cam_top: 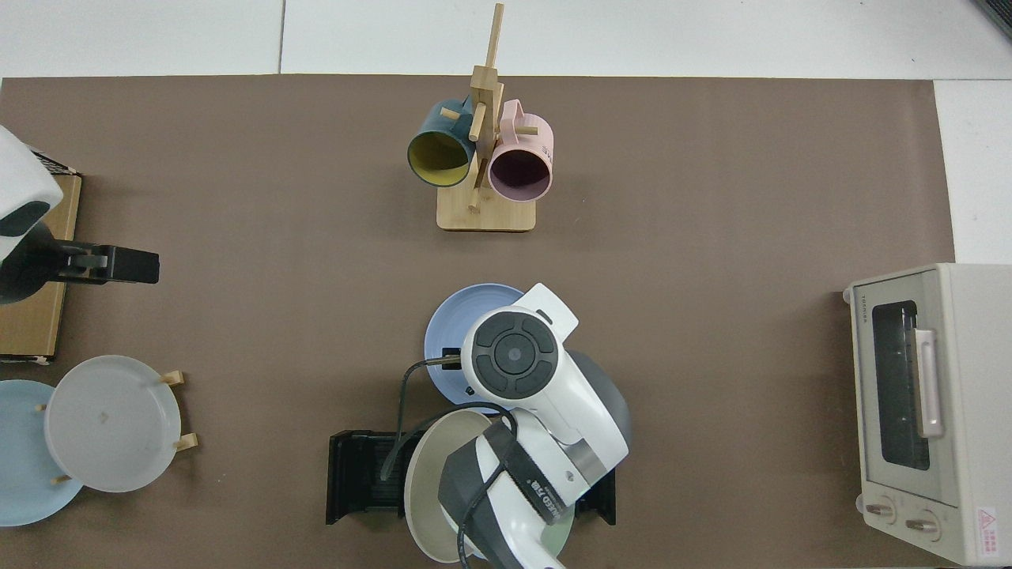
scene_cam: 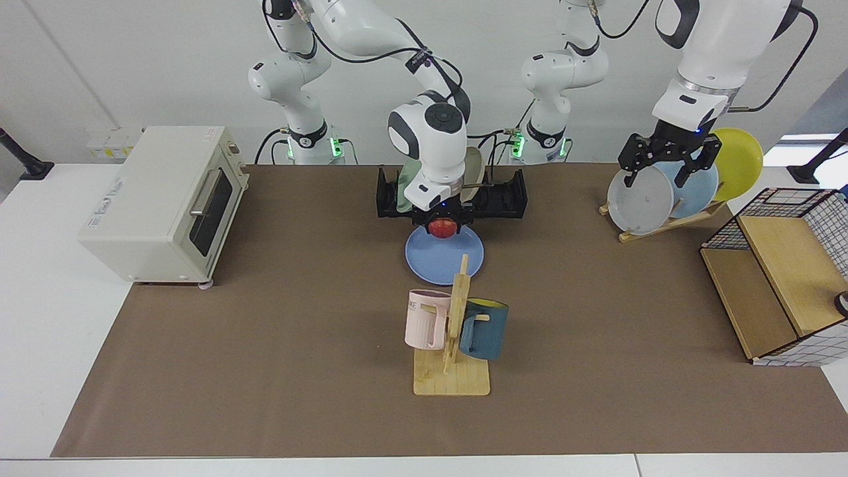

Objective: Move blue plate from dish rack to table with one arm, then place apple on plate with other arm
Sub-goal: 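Lower the apple onto the blue plate and open the right gripper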

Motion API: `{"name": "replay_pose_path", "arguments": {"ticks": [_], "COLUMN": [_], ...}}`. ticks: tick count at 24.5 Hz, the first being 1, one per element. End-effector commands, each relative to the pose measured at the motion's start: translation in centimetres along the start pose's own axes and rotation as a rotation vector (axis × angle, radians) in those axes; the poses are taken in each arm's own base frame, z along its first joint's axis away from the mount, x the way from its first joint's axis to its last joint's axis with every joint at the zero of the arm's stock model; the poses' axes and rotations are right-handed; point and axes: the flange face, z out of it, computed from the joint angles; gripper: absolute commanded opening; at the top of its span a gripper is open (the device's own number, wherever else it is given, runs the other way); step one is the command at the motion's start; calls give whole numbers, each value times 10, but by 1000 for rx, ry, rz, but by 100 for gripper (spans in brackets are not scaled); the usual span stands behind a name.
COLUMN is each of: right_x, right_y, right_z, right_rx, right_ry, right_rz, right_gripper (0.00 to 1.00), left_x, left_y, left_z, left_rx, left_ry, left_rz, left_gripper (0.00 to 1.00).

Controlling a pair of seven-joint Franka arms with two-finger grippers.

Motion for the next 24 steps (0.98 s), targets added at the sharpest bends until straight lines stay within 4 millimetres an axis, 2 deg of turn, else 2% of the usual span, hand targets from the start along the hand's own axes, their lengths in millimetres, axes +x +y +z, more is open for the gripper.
{"name": "replay_pose_path", "arguments": {"ticks": [1,7,8,9,10,12,13,16,20,22,24], "right_x": [7,8,7,7,9,10,11,16,40,46,56], "right_y": [1,2,2,2,4,4,4,8,44,62,90], "right_z": [28,52,53,53,54,50,42,3,-48,-71,-88], "right_rx": [5,-7,-8,-4,-1,-3,2,27,59,75,73], "right_ry": [7,2,1,-4,-10,-17,-15,-3,20,32,24], "right_rz": [32,34,31,36,40,31,24,-4,-4,-5,2], "right_gripper": [0,0,16,47,98,100,100,100,100,100,100], "left_x": [1,1,1,1,1,1,1,1,1,1,1], "left_y": [2,3,3,3,3,3,3,5,5,5,5], "left_z": [1,2,2,2,2,2,2,2,2,2,2], "left_rx": [-7,-7,-7,-7,-7,-7,-7,-7,-7,-7,-7], "left_ry": [6,3,1,1,0,-2,-2,-3,-3,-2,-2], "left_rz": [-19,-17,-17,-17,-17,-16,-17,-12,-12,-12,-12], "left_gripper": [100,100,100,100,100,100,100,100,100,100,100]}}
